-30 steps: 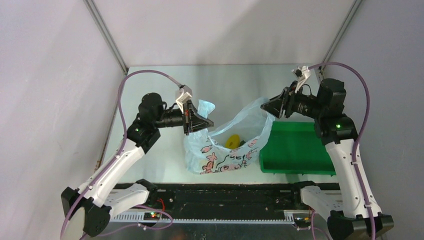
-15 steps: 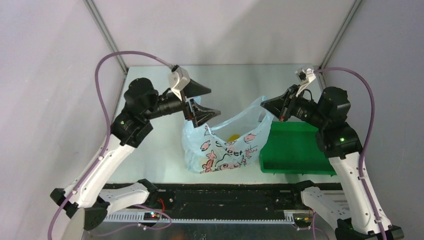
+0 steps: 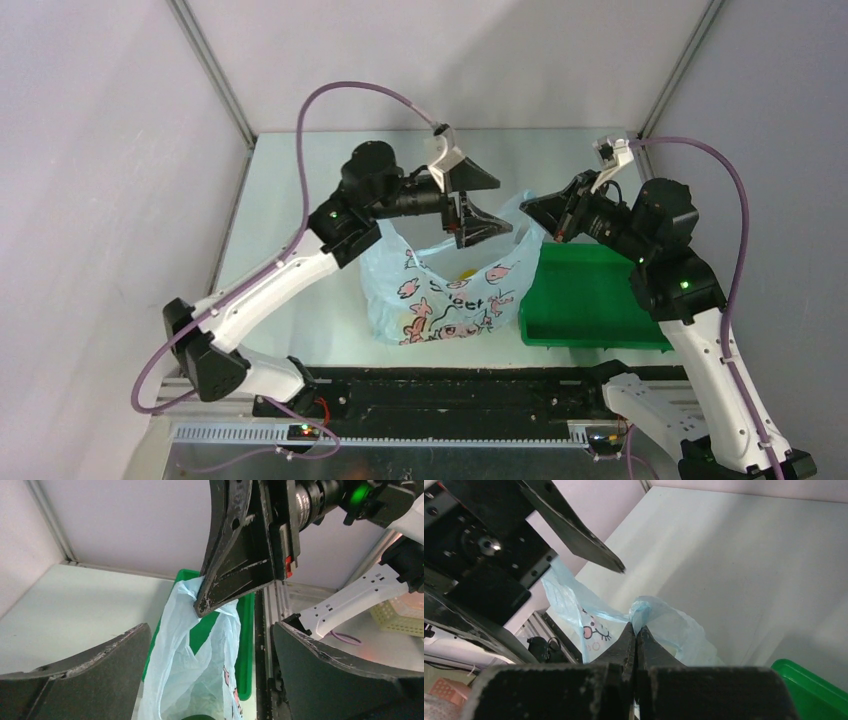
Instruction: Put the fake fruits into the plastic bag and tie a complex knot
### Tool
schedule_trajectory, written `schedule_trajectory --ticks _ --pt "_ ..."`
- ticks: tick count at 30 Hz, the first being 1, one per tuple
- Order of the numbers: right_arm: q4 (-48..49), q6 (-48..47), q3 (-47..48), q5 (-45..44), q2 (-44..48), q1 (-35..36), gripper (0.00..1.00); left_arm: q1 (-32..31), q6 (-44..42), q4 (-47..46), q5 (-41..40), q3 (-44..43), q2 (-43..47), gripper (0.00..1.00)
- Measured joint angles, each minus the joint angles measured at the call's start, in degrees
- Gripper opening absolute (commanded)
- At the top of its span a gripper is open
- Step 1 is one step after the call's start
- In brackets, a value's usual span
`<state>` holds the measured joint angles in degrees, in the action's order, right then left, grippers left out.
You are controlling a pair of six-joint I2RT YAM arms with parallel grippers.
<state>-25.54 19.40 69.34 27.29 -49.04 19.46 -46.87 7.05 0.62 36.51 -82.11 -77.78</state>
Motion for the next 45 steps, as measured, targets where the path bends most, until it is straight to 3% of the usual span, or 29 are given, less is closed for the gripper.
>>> schedule_trajectory --ticks 11,28,29,31,32,33,34,35,37,40,45 --pt "1.25 1.90 0.00 -0.90 -0.09 0.28 0.00 -1.77 0.52 -7.19 0.15 5.18 -3.67 0.99" --pt "2.29 2.80 0.00 -1.05 -1.14 0.39 0.00 -5.51 2.56 -13.35 -0.13 5.88 -10.95 0.98" --pt "2.34 2.80 0.00 -1.25 -1.18 0.46 0.00 -5.86 3.02 -13.88 -0.11 6.12 -10.95 0.96" --pt "2.47 2.78 0.00 -1.68 -1.42 0.68 0.00 -6.56 3.67 -14.73 -0.09 6.38 -11.21 0.80" --pt "2.71 2.80 0.00 -2.01 -1.55 0.81 0.00 -6.95 4.09 -15.19 -0.09 6.38 -11.56 0.67" --pt "2.91 2.78 0.00 -2.25 -1.70 0.96 0.06 -7.21 4.59 -15.43 -0.11 6.38 -11.87 0.59" --pt "3.13 2.80 0.00 -2.47 -1.88 1.07 0.11 -7.56 4.72 -15.65 -0.17 6.38 -12.37 0.43" --pt "3.21 2.80 0.00 -2.62 -2.08 1.11 0.19 -7.78 5.03 -15.74 -0.33 6.38 -12.83 0.35" --pt "3.19 2.75 0.00 -2.78 -2.29 1.27 0.30 -7.98 5.40 -15.69 -0.72 6.49 -13.57 0.07" --pt "3.10 1.75 0.00 -3.08 -2.27 1.33 0.54 -7.96 5.92 -15.76 -1.90 7.76 -13.73 0.00" --pt "3.43 -0.50 0.00 -3.04 -1.25 -2.05 0.78 -8.15 5.88 -15.91 -1.70 9.64 -13.73 0.00"
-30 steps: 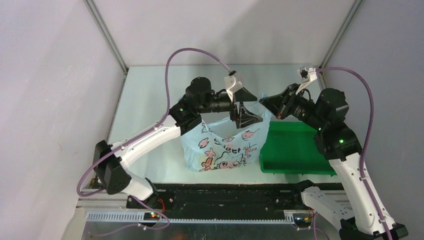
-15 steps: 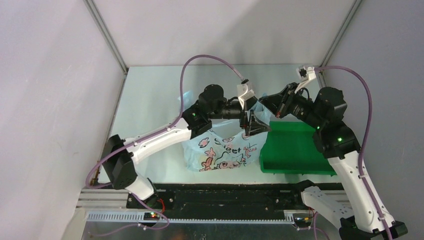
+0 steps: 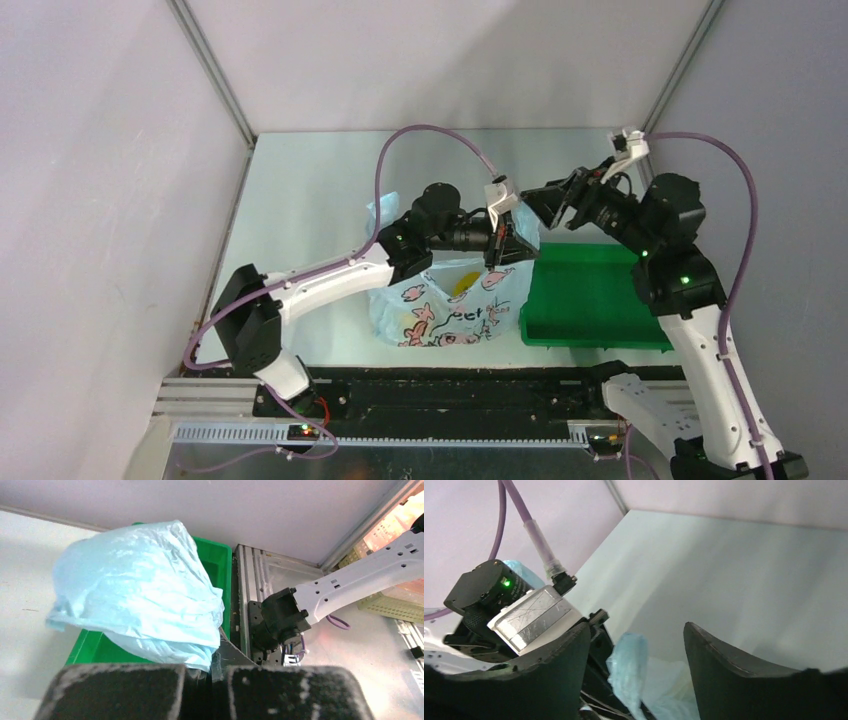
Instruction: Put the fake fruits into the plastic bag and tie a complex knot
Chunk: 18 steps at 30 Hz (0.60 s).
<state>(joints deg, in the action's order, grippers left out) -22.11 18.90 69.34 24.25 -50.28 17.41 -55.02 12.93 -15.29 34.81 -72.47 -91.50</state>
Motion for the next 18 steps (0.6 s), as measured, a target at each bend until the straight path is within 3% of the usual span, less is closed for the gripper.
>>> schedule_trajectory --ticks 3,8,18 --pt "0.00 -1.07 0.00 3.96 1.31 -5.11 0.86 -0.13 -0.07 0.00 0.63 0.57 0.11 0.00" --pt "-0.22 -4.59 -0.28 15.30 3.04 -9.99 0.88 -0.13 -0.55 -0.04 2.69 1.01 1.01 0.00" --pt "10.05 -1.62 -13.31 33.05 7.82 -11.96 0.83 -0.13 -2.08 -0.07 5.92 3.23 4.31 0.00"
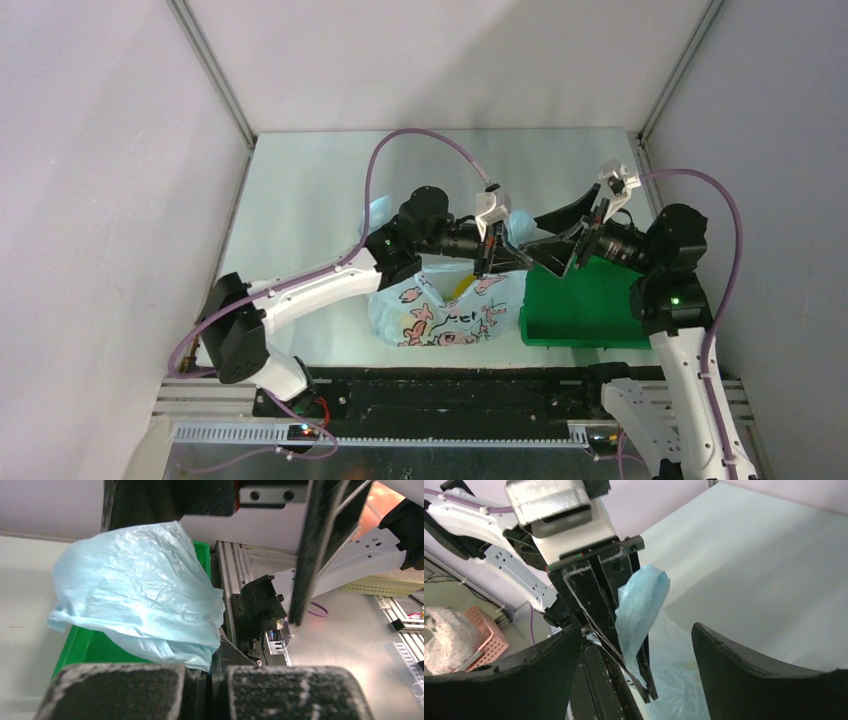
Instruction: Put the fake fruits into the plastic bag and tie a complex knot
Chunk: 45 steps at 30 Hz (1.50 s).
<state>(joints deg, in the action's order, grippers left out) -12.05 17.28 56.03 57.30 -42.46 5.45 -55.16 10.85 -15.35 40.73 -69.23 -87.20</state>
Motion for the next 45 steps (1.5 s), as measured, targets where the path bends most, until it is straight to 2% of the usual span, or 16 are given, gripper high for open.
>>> schedule_trajectory --ticks 8,12,16,19,20,21,22,23,24,25,27,35,39,45 --pt "10.47 7.28 -6.32 3.63 -0.59 -0.02 0.70 0.00 -0.87 0.02 0.50 0.13 0.42 0.00" --pt "14.10 8.92 -6.47 3.56 -1.33 1.36 0.59 0.00 -0.98 0.02 0.61 0.13 0.66 0.00" --pt "16.59 9.92 -6.51 2.99 -2.73 3.80 0.39 0.00 -1.66 0.07 0.61 0.13 0.74 0.00" --pt "17.44 10.14 -6.54 2.25 -3.28 4.37 0.15 0.00 -2.38 0.96 0.50 0.13 0.96 0.00" --pt "17.62 10.23 -6.54 2.05 -3.30 4.46 0.04 0.00 -2.54 1.18 0.42 0.13 1.03 0.04" --pt "17.73 10.27 -6.54 1.95 -3.30 4.55 0.01 0.00 -2.84 1.44 0.24 0.13 1.14 0.19" --pt "17.88 10.16 -6.54 1.86 -3.28 4.63 0.00 0.00 -3.02 1.68 0.00 0.13 1.22 0.31" --pt "17.92 10.34 -6.54 1.68 -3.26 4.72 0.00 0.00 -3.48 1.92 -0.11 0.13 1.40 0.53" --pt "17.92 10.29 -6.54 1.36 -3.23 4.72 0.00 0.00 -3.69 2.47 -0.24 0.13 1.62 0.67" --pt "17.88 10.27 -6.54 0.79 -3.23 4.68 0.00 -0.02 -4.28 3.04 -0.63 0.11 1.88 0.88" --pt "17.84 10.10 -6.54 -0.09 -3.17 4.48 0.00 -0.07 -5.27 6.75 -2.19 -1.11 2.45 0.98" --pt "16.31 9.44 -6.54 -2.03 -1.70 1.27 0.00 2.19 -12.26 26.03 -9.66 -9.55 8.81 0.99" --pt "15.76 9.11 -6.54 -2.03 -1.62 0.79 0.00 7.04 -14.40 32.68 -10.75 -13.75 14.14 0.99" --pt "15.78 9.09 -6.54 -1.92 -1.62 0.72 0.00 17.97 -14.88 36.15 -10.95 -14.91 22.12 0.99"
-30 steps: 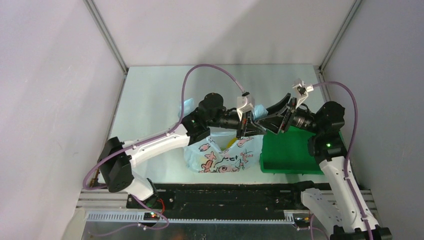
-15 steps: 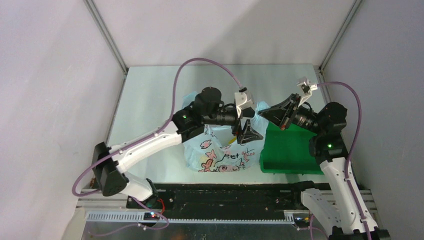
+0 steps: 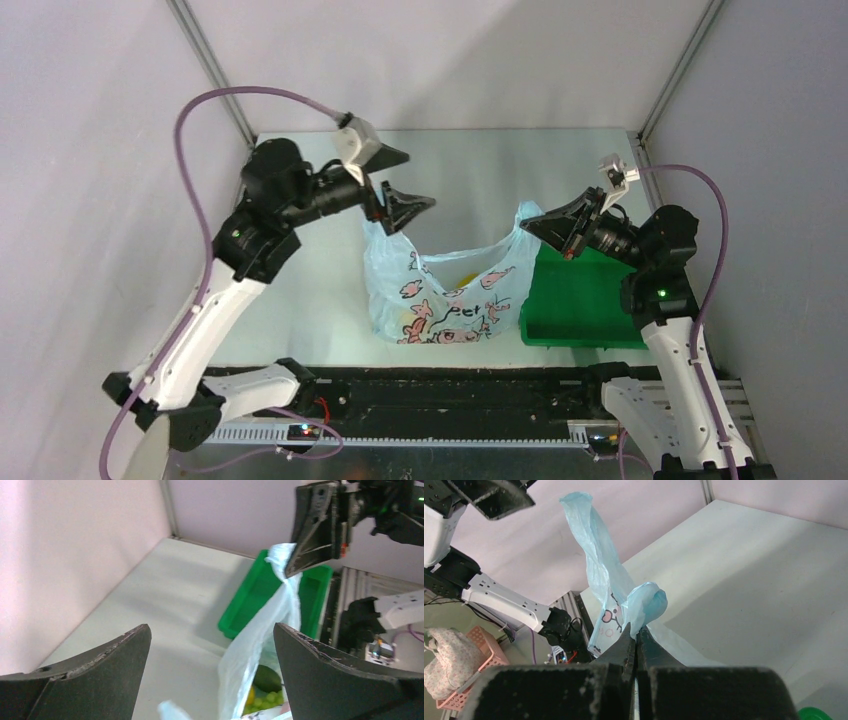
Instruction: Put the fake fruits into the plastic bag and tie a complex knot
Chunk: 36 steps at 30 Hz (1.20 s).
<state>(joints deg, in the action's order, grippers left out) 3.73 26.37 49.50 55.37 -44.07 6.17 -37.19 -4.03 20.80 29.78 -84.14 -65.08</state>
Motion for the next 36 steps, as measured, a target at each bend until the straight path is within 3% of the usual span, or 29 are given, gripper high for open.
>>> schedule_trajectory --ticks 4,10,21,25,27,29,30,33,36 --pt "0.04 0.02 0.00 0.20 0.00 0.00 0.00 6.86 0.57 -0.09 1.66 1.81 3.85 0.99" --pt "0.55 0.17 0.00 0.66 0.00 -0.04 0.00 14.23 3.80 -2.51 4.81 12.70 11.17 0.99" --pt "0.87 0.15 0.00 1.01 0.00 -0.04 0.00 15.96 13.84 -13.90 7.96 35.52 22.73 0.99" --pt "0.83 0.11 0.00 1.03 0.00 -0.04 0.00 15.93 18.88 -21.79 8.00 40.72 24.50 0.84" --pt "0.79 -0.04 0.00 1.03 0.02 -0.02 0.00 15.93 21.05 -25.18 7.96 42.14 24.15 0.69" --pt "0.63 -0.39 0.00 1.07 0.07 0.20 0.00 15.45 23.06 -28.11 7.91 42.58 22.91 0.44" --pt "0.44 -0.63 0.00 1.09 0.11 0.44 0.00 15.10 23.74 -29.24 7.91 42.58 22.34 0.38" --pt "-0.20 -2.08 0.00 1.46 0.24 1.64 0.00 12.55 24.81 -31.85 7.74 42.38 19.39 0.07" --pt "-1.05 -4.00 0.00 2.10 0.26 3.48 0.00 8.85 24.00 -30.91 7.89 40.19 15.50 0.00"
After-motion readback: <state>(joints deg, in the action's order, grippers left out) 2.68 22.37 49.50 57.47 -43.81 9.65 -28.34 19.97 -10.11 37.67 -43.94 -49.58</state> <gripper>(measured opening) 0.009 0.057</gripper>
